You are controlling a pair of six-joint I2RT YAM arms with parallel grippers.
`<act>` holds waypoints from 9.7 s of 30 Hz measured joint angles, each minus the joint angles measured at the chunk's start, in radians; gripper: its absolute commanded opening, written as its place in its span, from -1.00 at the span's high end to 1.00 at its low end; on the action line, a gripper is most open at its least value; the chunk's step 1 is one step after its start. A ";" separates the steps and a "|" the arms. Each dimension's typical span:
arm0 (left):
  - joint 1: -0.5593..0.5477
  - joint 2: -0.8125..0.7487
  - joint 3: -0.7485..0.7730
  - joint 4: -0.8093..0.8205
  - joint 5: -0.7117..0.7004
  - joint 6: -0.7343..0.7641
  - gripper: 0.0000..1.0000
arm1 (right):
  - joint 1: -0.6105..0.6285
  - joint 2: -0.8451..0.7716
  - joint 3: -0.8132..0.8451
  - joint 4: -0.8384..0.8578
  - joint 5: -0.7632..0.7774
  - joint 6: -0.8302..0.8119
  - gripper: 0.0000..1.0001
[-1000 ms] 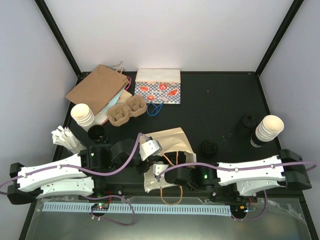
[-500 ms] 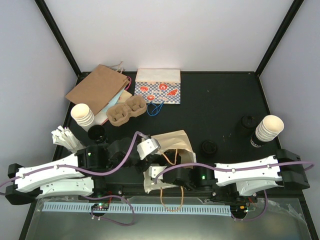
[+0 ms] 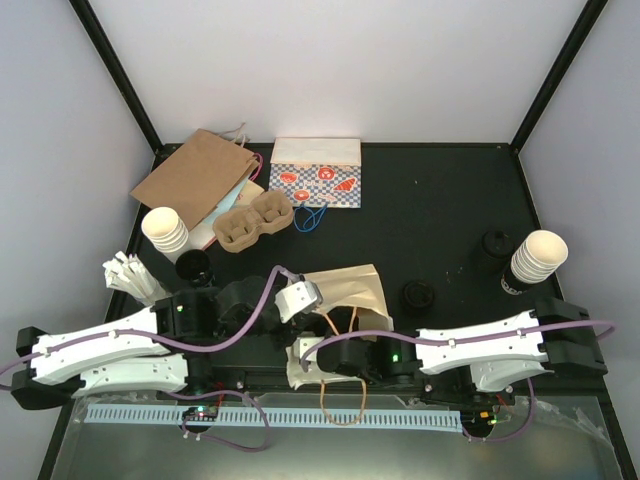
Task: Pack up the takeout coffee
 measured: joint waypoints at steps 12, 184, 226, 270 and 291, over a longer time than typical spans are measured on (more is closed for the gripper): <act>0.000 0.074 0.031 0.013 0.047 0.005 0.97 | 0.044 -0.005 0.019 -0.124 0.042 0.029 0.00; 0.312 0.237 0.331 -0.150 0.277 0.254 0.97 | -0.219 0.104 0.281 -0.441 -0.359 -0.071 -0.05; 0.451 0.220 0.631 -0.202 0.006 0.111 -0.74 | -0.432 0.241 0.470 -0.586 -0.652 -0.153 -0.04; 0.837 0.010 0.216 -0.215 0.414 -0.063 -0.71 | -0.657 0.343 0.517 -0.504 -0.937 -0.010 -0.05; 0.837 -0.022 0.144 -0.153 0.507 -0.093 -0.70 | -0.570 0.329 0.495 -0.454 -0.791 0.086 -0.04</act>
